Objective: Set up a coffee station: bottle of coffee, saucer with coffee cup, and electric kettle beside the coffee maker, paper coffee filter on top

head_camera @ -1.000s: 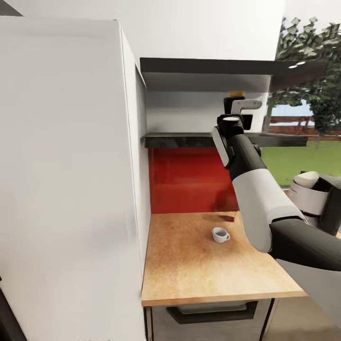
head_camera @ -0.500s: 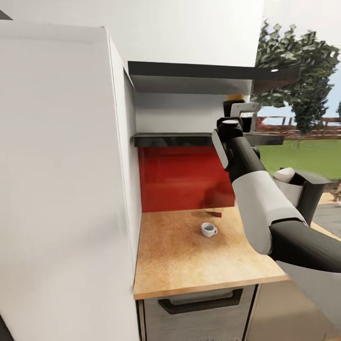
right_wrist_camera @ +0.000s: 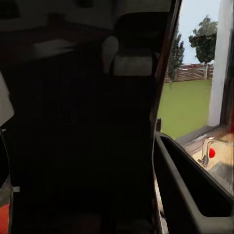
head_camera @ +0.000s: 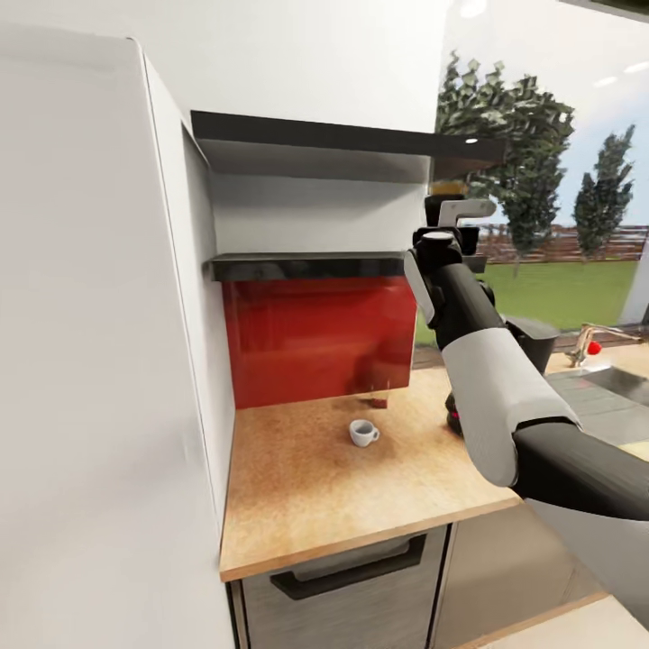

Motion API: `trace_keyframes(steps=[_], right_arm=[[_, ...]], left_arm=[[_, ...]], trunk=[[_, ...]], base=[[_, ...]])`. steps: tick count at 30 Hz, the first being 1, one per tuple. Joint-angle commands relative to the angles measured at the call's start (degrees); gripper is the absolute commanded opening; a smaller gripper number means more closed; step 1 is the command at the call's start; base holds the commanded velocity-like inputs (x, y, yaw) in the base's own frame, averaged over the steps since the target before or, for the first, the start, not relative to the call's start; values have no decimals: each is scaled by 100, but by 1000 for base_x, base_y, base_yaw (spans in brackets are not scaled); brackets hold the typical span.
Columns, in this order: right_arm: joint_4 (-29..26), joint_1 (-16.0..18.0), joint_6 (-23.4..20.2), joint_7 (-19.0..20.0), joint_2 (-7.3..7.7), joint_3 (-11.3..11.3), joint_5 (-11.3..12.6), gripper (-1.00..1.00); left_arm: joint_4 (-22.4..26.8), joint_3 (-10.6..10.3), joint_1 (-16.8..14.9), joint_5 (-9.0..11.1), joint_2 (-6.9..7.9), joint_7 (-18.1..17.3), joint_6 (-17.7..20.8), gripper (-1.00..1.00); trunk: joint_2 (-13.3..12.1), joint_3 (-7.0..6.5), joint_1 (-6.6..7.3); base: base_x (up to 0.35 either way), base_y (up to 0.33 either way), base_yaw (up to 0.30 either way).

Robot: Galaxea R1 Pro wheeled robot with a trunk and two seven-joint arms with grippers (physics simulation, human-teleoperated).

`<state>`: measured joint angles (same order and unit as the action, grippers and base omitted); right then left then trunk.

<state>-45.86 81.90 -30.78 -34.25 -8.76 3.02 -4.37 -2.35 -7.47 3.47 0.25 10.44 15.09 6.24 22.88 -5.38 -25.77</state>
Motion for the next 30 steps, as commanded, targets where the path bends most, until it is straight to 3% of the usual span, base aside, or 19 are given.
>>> trace_keyframes(steps=[1,8,15,17,21,22,23,25,28,30], right_arm=[[-1,-14,-39,-11,3,9,-55,-100],[4,-183,-42,-13,44,0,-63,-100],[6,-535,-12,-14,514,-3,-56,-100],[2,-839,-1,-15,664,-3,-55,-100],[-6,-1360,88,12,701,-3,-49,-100],[-4,-1661,348,27,729,-3,-48,-100],[8,-2003,975,47,844,3,-32,-100],[13,-2302,1521,222,935,5,-24,-100],[3,-2722,1830,880,1024,-1,-31,-100],[2,-2814,1909,996,1061,3,-30,-100]], left_arm=[[9,-44,4,1,0,12,29,100],[14,-44,4,1,-7,12,25,100],[15,-44,4,2,-19,12,10,100],[15,-48,4,3,-31,12,11,100],[15,-60,4,2,-51,5,-1,100],[15,-61,4,2,-56,4,-7,100],[15,-61,4,1,-53,3,-21,100],[15,-61,4,-4,-52,3,-30,100],[22,-61,4,-7,-53,0,-34,100],[23,-61,4,-7,-54,-4,-35,100]], trunk=[[4,0,-2],[4,0,-2],[4,0,-2],[4,-2,-2],[4,-2,-2],[4,-2,-2],[4,-3,-2],[4,-3,-2],[4,-3,-2],[4,-3,-2]], base=[[0,0,-267],[0,0,-267],[0,0,-266],[0,0,-217],[0,0,-46],[0,0,-6],[0,0,-2],[0,0,-1],[0,0,0],[0,0,0]])
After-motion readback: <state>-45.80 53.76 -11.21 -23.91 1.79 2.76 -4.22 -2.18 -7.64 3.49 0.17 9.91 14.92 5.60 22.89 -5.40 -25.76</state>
